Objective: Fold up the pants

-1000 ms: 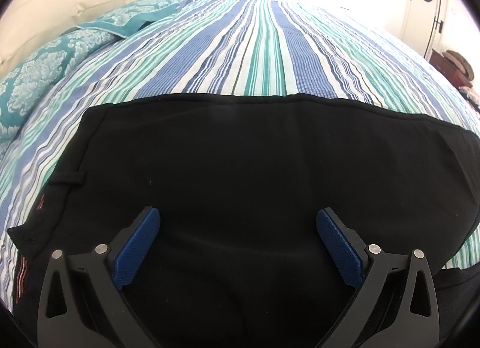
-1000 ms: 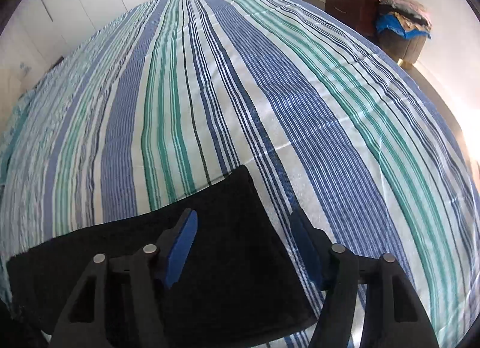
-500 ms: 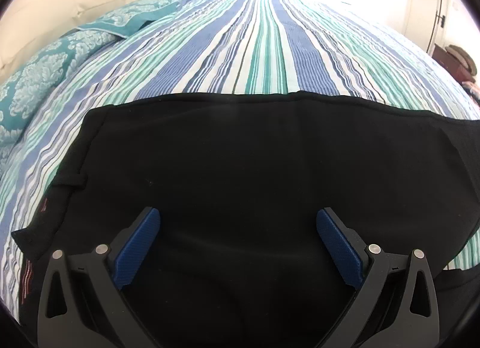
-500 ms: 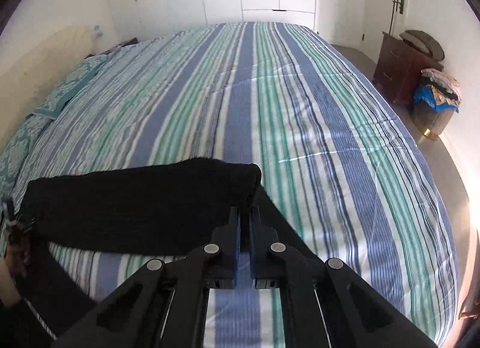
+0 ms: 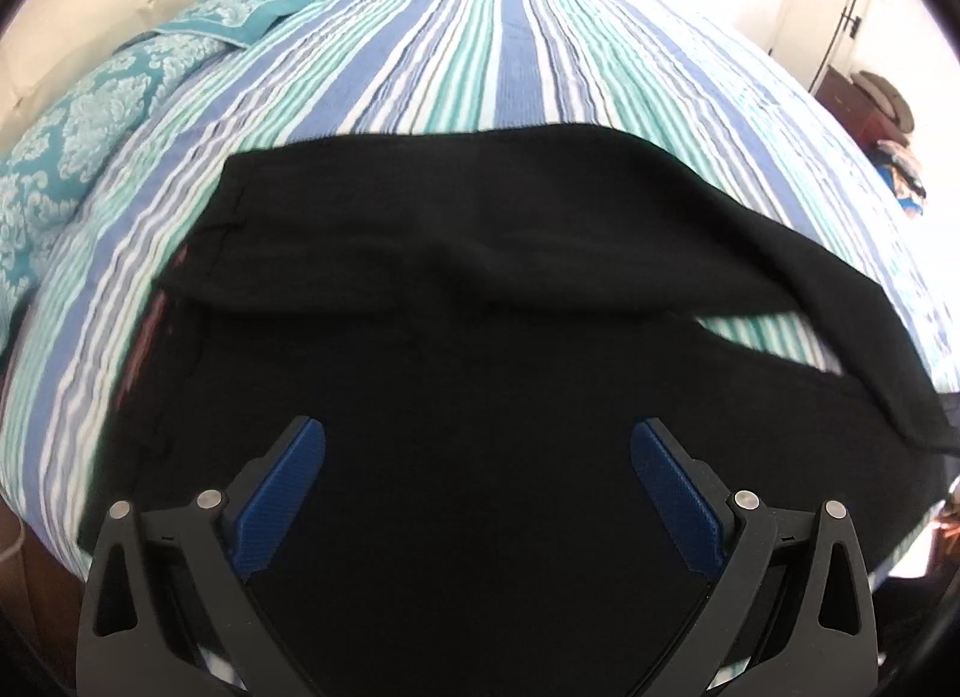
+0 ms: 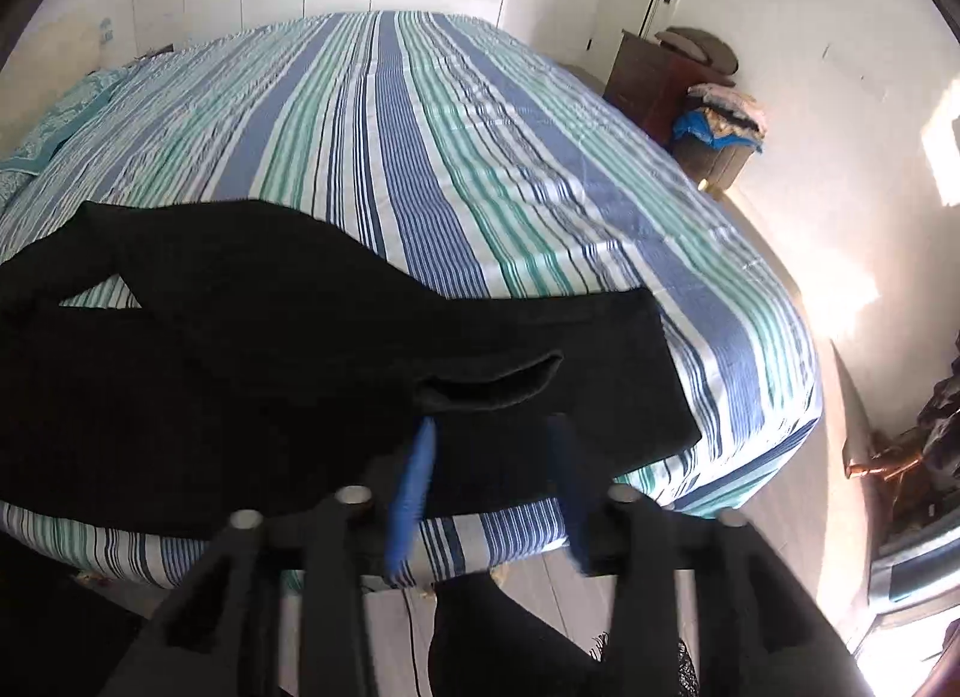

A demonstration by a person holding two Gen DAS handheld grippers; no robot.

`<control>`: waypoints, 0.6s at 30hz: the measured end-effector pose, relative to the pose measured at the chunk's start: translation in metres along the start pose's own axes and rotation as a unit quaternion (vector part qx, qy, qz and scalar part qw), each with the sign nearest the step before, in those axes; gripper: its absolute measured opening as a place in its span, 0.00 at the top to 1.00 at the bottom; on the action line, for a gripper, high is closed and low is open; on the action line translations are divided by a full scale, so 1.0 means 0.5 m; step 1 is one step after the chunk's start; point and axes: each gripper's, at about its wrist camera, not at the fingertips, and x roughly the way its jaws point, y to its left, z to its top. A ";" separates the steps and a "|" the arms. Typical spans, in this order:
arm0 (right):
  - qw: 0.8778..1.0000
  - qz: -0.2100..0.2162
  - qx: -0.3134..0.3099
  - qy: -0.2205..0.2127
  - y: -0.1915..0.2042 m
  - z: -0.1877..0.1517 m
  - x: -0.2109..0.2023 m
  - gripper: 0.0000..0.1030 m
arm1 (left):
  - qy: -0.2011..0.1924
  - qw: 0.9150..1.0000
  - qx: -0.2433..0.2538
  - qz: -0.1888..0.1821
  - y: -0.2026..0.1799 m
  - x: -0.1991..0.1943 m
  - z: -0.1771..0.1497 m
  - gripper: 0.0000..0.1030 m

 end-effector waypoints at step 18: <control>0.986 0.088 -0.109 -0.086 0.343 -0.132 -0.098 0.00 | -0.025 0.999 0.006 0.026 -0.023 0.010 -0.091 0.01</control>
